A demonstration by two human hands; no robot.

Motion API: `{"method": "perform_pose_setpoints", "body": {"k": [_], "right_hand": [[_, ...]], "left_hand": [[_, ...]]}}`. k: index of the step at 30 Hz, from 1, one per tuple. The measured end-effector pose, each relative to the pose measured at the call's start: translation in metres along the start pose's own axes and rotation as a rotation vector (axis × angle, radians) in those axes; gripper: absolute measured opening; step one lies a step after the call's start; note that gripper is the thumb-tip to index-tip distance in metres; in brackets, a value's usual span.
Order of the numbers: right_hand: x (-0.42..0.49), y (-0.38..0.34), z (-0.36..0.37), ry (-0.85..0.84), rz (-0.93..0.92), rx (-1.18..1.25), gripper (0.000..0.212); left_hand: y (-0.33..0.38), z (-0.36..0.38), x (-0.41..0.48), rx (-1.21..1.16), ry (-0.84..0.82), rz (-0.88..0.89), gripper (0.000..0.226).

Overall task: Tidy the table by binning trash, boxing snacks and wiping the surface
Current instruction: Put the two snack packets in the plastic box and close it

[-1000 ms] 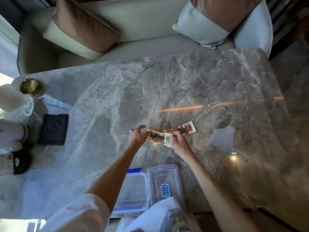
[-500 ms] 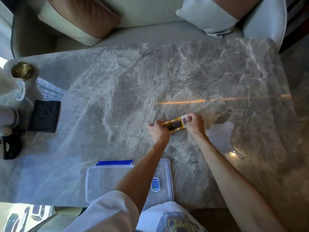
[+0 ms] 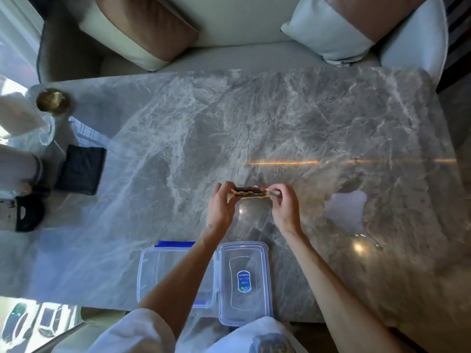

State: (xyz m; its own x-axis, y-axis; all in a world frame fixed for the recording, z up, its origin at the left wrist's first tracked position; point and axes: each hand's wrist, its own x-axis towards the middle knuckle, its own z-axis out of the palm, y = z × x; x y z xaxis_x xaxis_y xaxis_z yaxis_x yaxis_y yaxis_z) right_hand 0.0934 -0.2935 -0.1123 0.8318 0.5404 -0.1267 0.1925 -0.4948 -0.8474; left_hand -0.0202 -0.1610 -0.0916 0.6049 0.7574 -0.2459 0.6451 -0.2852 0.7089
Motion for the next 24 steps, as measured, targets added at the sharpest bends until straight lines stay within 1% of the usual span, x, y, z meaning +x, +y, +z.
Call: {"method": "perform_pose_setpoints", "body": {"k": [1, 3, 6, 8, 10, 11, 13, 15, 18, 20, 22, 24], "right_hand": [[-0.005, 0.002, 0.007, 0.019, -0.042, -0.021, 0.018], [-0.015, 0.007, 0.020, 0.008, -0.045, -0.065, 0.018], [-0.025, 0.012, 0.030, -0.031, -0.040, -0.144, 0.024], [-0.026, 0.009, 0.028, -0.042, -0.057, -0.101, 0.022], [-0.026, 0.002, 0.024, -0.064, 0.002, -0.008, 0.017], [-0.024, -0.002, 0.021, -0.080, 0.084, 0.063, 0.017], [-0.021, -0.010, 0.014, -0.103, 0.268, 0.212, 0.023], [-0.023, -0.023, 0.007, -0.145, 0.324, 0.288, 0.027], [-0.041, -0.059, 0.001, -0.217, 0.372, 0.334, 0.022], [-0.061, -0.085, 0.003, -0.251, 0.424, 0.401, 0.019], [-0.083, -0.107, 0.011, -0.248, 0.457, 0.424, 0.017], [-0.106, -0.121, 0.028, -0.218, 0.465, 0.398, 0.015]], "left_hand": [[-0.009, -0.004, 0.000, 0.042, 0.021, 0.036, 0.015], [-0.028, -0.008, 0.002, 0.115, 0.020, 0.085, 0.011], [-0.047, -0.006, 0.003, 0.274, -0.082, 0.146, 0.017], [-0.046, -0.007, 0.002, 0.277, -0.124, 0.149, 0.021], [-0.044, -0.013, 0.002, 0.152, -0.176, 0.103, 0.028], [-0.043, -0.019, 0.002, 0.065, -0.224, 0.052, 0.033], [-0.041, -0.036, -0.001, -0.181, -0.309, -0.071, 0.038], [-0.043, -0.056, -0.013, -0.412, -0.351, -0.169, 0.032], [-0.047, -0.093, -0.036, -0.619, -0.394, -0.251, 0.013], [-0.056, -0.118, -0.050, -0.698, -0.378, -0.287, 0.016], [-0.067, -0.140, -0.064, -0.696, -0.351, -0.344, 0.019], [-0.079, -0.159, -0.076, -0.688, -0.317, -0.376, 0.009]]}}
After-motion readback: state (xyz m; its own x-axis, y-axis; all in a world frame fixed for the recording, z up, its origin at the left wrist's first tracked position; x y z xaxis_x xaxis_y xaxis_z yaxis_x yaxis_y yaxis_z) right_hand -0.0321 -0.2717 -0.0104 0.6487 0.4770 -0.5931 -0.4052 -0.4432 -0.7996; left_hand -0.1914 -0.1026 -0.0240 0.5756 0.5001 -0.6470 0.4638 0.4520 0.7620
